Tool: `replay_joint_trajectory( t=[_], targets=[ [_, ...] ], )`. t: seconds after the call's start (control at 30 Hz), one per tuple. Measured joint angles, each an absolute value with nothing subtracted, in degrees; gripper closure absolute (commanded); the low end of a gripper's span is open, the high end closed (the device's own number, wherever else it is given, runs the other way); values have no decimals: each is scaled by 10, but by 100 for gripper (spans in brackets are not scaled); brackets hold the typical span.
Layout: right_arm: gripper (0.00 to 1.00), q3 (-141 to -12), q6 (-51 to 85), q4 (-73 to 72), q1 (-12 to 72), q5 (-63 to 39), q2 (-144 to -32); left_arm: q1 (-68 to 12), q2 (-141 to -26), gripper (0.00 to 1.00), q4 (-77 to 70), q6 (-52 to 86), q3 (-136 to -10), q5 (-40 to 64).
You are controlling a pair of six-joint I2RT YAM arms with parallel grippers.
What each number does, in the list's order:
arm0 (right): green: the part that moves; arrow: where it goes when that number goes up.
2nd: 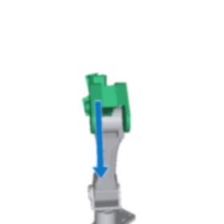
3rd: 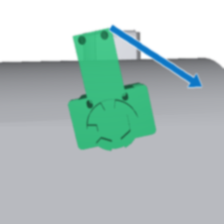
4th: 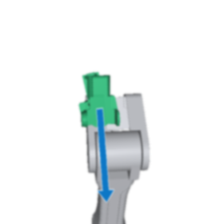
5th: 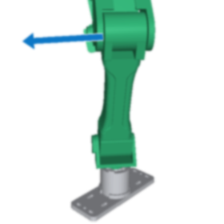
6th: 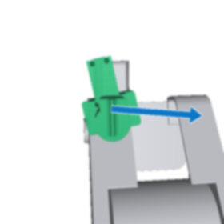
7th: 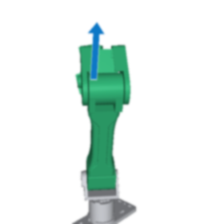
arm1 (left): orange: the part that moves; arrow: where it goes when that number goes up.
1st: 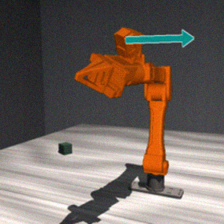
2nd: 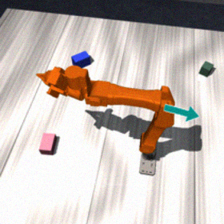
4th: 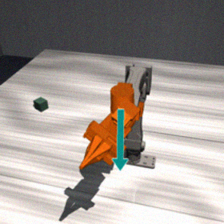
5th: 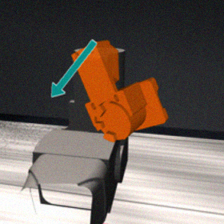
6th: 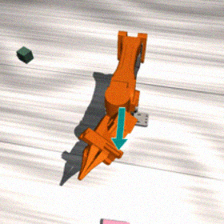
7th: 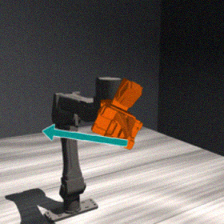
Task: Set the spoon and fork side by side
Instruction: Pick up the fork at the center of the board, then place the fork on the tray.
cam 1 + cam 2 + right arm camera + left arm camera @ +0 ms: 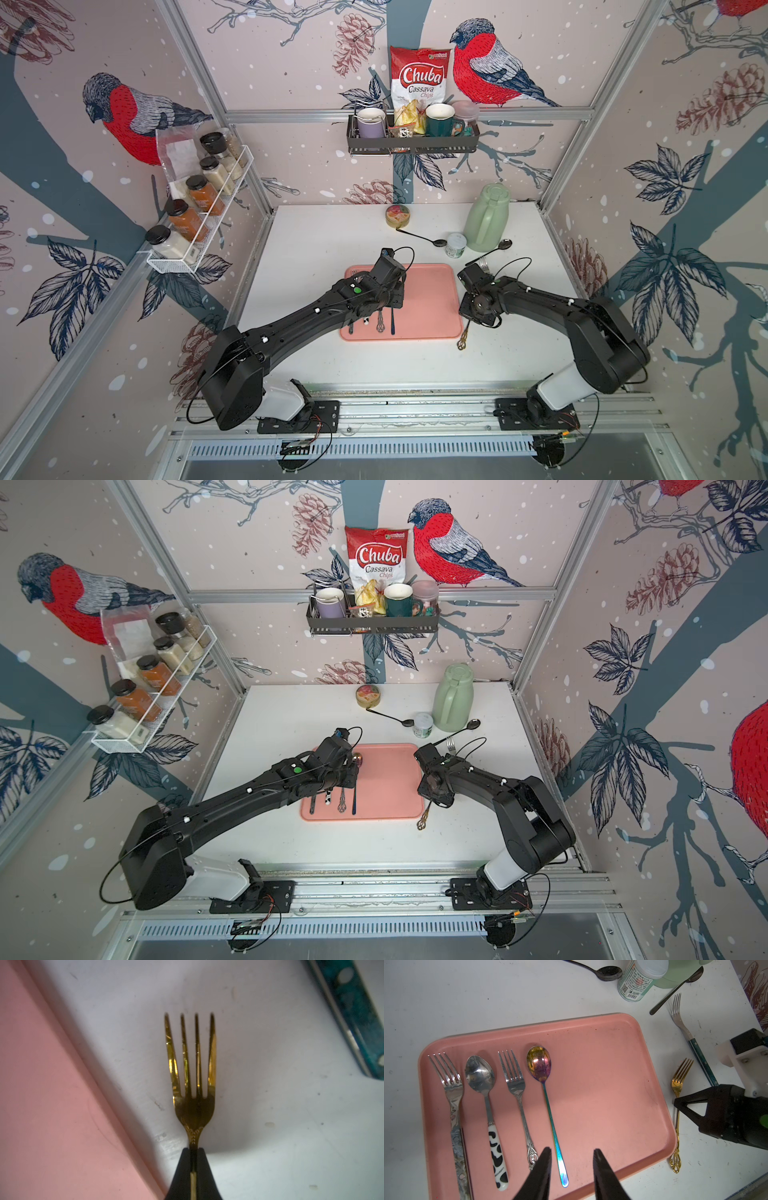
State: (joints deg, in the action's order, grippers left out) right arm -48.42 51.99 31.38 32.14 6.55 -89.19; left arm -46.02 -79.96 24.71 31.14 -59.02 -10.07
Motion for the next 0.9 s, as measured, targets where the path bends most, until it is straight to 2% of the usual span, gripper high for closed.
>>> replay_joint_trajectory(
  t=[0.43, 0.7, 0.9],
  targets=[
    [94, -643, 488, 457, 362, 150, -859, -460, -792, 65, 260, 311, -594, -121],
    [93, -798, 443, 466, 442, 128, -1011, -456, -765, 64, 264, 311, -581, -136],
    [93, -926, 403, 491, 487, 111, -1143, -376, -679, 64, 286, 333, -514, -158]
  ],
)
